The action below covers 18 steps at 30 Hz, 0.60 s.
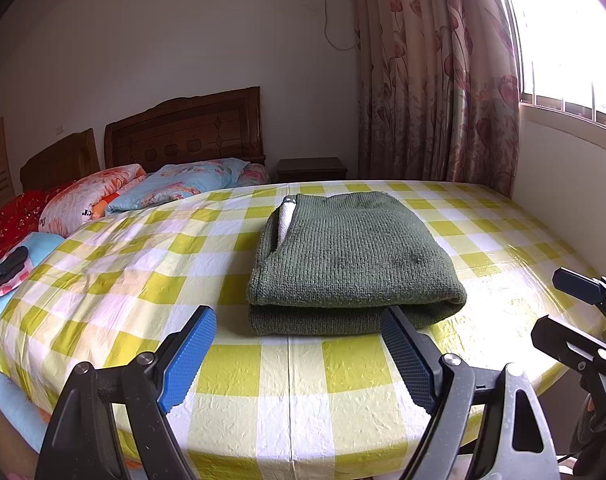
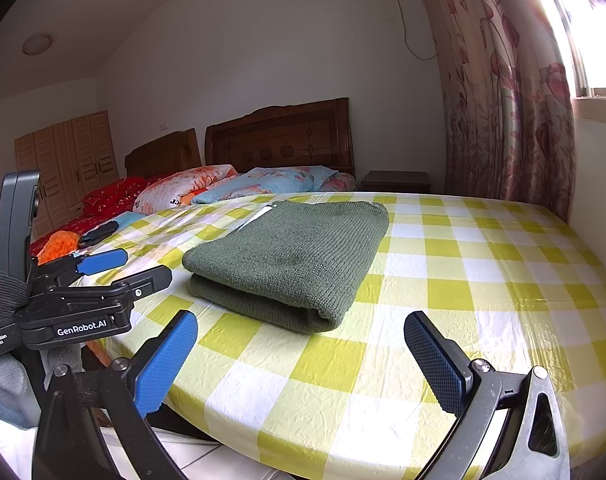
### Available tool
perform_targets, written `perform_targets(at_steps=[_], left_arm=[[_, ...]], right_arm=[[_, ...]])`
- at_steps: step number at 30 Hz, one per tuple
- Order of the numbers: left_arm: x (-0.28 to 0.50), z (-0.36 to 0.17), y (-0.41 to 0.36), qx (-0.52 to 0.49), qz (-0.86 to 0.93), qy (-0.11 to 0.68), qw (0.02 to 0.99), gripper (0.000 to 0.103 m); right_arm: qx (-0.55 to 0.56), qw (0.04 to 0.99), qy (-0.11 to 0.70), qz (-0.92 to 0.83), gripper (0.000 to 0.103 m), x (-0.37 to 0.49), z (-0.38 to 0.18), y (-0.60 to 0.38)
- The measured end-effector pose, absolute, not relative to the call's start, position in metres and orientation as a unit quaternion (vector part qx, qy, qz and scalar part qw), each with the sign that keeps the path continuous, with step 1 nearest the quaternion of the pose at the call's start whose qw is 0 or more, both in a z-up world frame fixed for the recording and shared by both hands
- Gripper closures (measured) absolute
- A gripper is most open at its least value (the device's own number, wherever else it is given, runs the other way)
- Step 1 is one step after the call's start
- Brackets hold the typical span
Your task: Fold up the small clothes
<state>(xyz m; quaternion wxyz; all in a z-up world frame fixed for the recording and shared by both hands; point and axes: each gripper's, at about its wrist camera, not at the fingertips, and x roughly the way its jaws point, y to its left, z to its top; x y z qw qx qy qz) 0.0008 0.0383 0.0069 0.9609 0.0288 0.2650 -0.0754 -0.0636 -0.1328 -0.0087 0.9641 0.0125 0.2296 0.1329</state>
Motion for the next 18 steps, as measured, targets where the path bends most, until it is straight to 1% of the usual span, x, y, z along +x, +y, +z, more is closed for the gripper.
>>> perform_targets(at_steps=[18], left_arm=[[0.0005, 0.0053, 0.0409, 0.031, -0.074, 0.264, 0.961, 0.017]], right_arm=[[0.013, 0.964, 0.23, 0.132, 0.0, -0.0634, -0.0087, -0.1323]])
